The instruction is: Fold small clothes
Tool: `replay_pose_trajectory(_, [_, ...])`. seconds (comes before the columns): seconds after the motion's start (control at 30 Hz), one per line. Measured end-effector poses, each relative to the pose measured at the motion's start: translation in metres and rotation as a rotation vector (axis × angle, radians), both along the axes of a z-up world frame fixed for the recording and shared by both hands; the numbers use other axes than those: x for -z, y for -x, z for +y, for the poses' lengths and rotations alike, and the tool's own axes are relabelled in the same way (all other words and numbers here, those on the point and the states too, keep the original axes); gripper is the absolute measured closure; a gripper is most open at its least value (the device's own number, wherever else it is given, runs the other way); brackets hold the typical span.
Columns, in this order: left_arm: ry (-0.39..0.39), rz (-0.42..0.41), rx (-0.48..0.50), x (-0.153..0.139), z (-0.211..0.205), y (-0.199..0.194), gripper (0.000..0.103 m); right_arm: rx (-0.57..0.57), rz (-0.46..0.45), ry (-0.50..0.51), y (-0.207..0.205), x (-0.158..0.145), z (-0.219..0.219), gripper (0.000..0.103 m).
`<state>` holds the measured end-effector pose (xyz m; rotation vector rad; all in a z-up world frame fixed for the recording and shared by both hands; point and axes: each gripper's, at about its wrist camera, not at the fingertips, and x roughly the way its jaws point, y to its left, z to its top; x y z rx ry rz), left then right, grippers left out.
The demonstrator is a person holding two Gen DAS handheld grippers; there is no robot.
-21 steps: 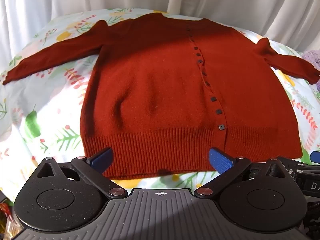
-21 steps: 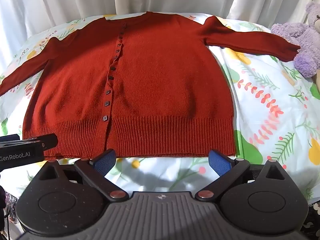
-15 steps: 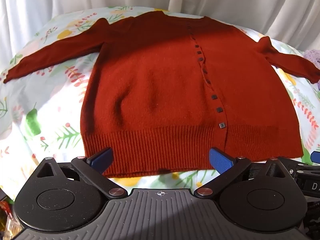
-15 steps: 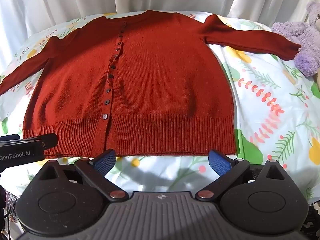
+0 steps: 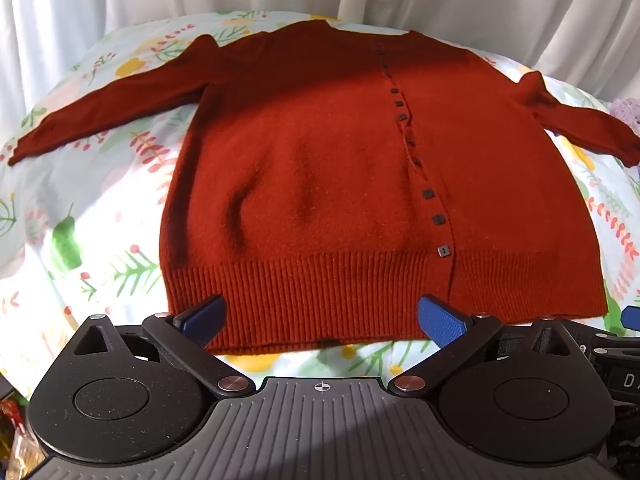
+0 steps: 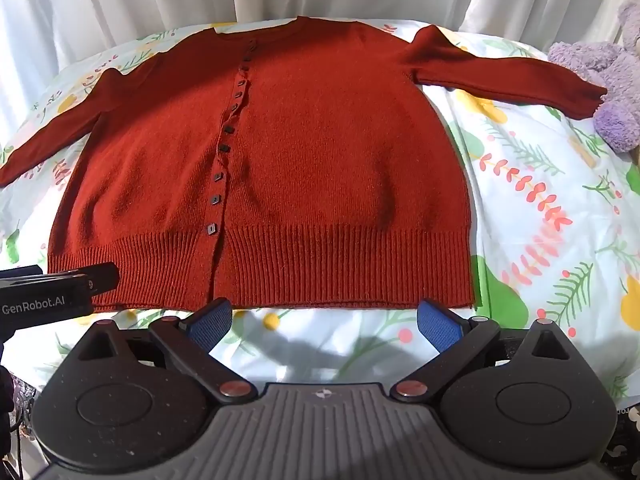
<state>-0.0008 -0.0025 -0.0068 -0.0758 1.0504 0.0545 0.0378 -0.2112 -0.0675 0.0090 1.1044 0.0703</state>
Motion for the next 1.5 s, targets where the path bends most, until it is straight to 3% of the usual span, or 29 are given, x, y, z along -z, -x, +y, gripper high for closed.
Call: replay_pose_trajectory(1.5, [-0.012,0.032,-0.011,0.0032,0.0019,-0.0034,0.000,0.005,0.014,-0.027,-0.0015,0.0026,-0.0069,0.004])
